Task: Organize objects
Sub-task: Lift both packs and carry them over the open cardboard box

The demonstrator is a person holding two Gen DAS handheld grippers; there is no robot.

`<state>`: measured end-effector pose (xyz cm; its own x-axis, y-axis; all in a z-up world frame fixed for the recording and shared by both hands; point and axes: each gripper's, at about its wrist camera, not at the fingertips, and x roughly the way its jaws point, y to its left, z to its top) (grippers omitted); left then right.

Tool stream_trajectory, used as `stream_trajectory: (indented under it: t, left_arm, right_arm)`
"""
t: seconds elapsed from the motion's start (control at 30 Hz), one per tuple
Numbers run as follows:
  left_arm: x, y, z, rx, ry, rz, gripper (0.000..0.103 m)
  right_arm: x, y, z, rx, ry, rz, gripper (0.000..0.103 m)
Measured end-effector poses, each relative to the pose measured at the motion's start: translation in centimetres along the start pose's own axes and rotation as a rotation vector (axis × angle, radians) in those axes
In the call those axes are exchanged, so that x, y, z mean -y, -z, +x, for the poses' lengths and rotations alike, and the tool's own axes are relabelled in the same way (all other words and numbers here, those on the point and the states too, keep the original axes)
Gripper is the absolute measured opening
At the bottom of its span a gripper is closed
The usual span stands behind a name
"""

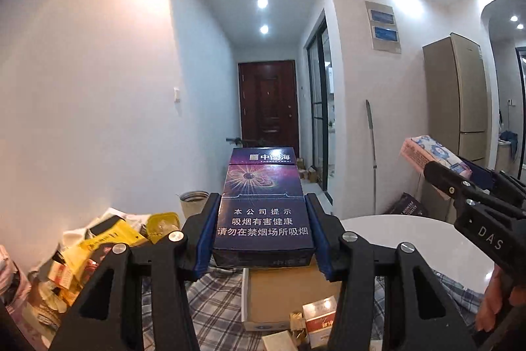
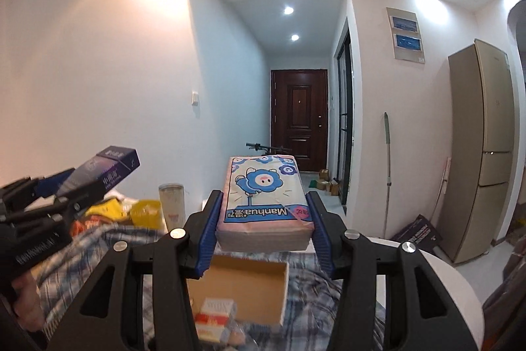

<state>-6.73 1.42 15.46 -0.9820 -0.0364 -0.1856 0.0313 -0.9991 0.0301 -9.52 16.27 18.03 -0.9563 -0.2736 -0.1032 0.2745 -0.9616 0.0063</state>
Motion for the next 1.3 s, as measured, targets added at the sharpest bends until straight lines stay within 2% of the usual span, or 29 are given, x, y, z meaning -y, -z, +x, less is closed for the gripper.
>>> stream_trajectory:
  t: [0.07, 0.2, 0.33, 0.57, 0.8, 0.93, 1.03, 1.17, 1.23, 1.3]
  left_arm:
    - [-0.5, 0.1, 2.4, -0.037, 0.039, -0.030, 0.053]
    - [-0.9, 1.6, 6.9, -0.086, 0.042, -0.037, 0.053]
    - [-2.5, 4.7, 10.6, -0.155, 0.122, -0.103, 0.053]
    - [-3.6, 8.8, 15.5, -0.293, 0.124, -0.147, 0.053]
    - [-4.8, 13.5, 19.9, -0.502, 0.124, -0.194, 0.053]
    - [-5.1, 15.5, 21.4, -0.580, 0.135, -0.219, 0.053]
    - [-4.5, 15.9, 21.6, -0.601, 0.132, -0.206, 0.053]
    - [-3.5, 16.6, 21.9, -0.630, 0.067, -0.156, 0.052]
    - [-3.3, 17.0, 22.3, -0.647, 0.080, -0.155, 0.053]
    - [-3.2, 17.3, 22.6, -0.654, 0.062, -0.143, 0.053]
  right_arm:
    - [-0.1, -0.3, 1.9, -0.008, 0.020, -0.001, 0.049]
    - [-0.1, 0.6, 5.7, -0.059, 0.020, 0.013, 0.049]
    - [0.1, 2.5, 9.2, -0.125, 0.006, 0.017, 0.049]
    - [1.2, 6.8, 13.6, -0.255, -0.002, 0.004, 0.049]
    - [2.6, 10.7, 16.3, -0.392, -0.022, 0.005, 0.049]
    - [2.9, 12.4, 16.8, -0.458, -0.024, 0.003, 0.049]
    - [3.0, 13.0, 17.2, -0.495, -0.044, 0.023, 0.049]
    - [2.8, 13.2, 17.1, -0.505, -0.039, 0.004, 0.049]
    - [2.9, 13.2, 17.2, -0.508, -0.043, 0.003, 0.049]
    - [2.5, 13.2, 17.7, -0.514, -0.045, 0.003, 0.049]
